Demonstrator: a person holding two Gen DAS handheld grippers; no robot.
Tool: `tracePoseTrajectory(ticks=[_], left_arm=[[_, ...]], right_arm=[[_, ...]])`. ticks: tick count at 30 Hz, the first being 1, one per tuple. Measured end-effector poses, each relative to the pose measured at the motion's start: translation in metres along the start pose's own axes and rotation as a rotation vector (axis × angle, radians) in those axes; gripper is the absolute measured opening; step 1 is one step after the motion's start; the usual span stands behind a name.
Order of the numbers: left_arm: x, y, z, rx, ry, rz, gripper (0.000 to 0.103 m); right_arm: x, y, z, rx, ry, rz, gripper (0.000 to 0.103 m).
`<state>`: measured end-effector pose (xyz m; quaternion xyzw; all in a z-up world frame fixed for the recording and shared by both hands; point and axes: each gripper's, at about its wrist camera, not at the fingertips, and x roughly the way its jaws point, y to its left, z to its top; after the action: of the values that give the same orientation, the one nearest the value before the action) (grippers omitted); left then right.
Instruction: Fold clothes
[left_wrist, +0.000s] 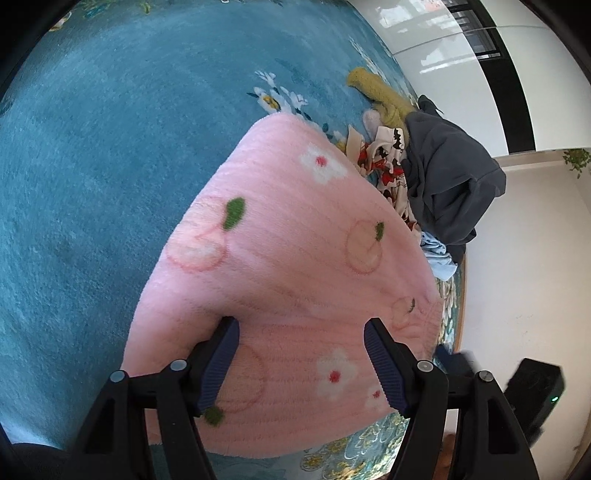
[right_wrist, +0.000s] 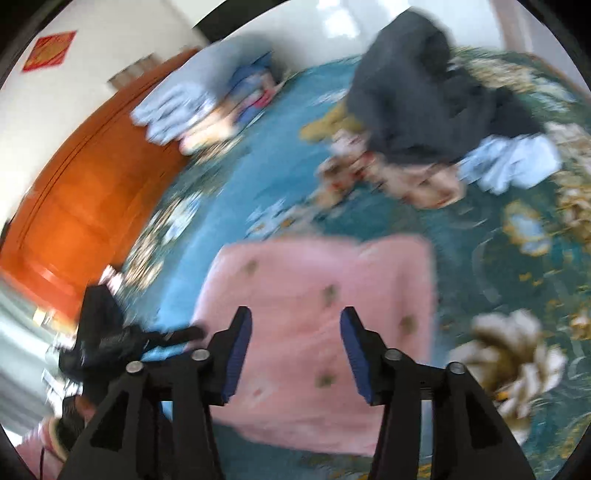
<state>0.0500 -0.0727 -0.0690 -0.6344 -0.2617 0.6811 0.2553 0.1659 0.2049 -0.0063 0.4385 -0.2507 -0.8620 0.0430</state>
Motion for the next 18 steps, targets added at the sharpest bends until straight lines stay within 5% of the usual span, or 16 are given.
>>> tracePoseTrajectory(ticks=[3,6,14,18], left_arm=[[0.0,0.001,0.0,0.0,0.007,-0.015,0.074],[-0.002,0.002,0.0,-0.001,0.012,-0.025,0.074],[-0.041,0.006,0.001,-0.041,-0.069,-0.207,0.075],[-0.051,-0.001,0.023,0.053,-0.071,0.013,0.079]], right_arm=[[0.031,-0.014,-0.019,0.032,0.059,-0.081,0.054],[0.048,-0.043,-0.035,0.129,0.091,-0.043,0.054],[-0.002,-0.042,-0.022,0.159,-0.03,0.002,0.06],[0.0,-0.067,-0.027,0.24,-0.015,-0.04,0.068]])
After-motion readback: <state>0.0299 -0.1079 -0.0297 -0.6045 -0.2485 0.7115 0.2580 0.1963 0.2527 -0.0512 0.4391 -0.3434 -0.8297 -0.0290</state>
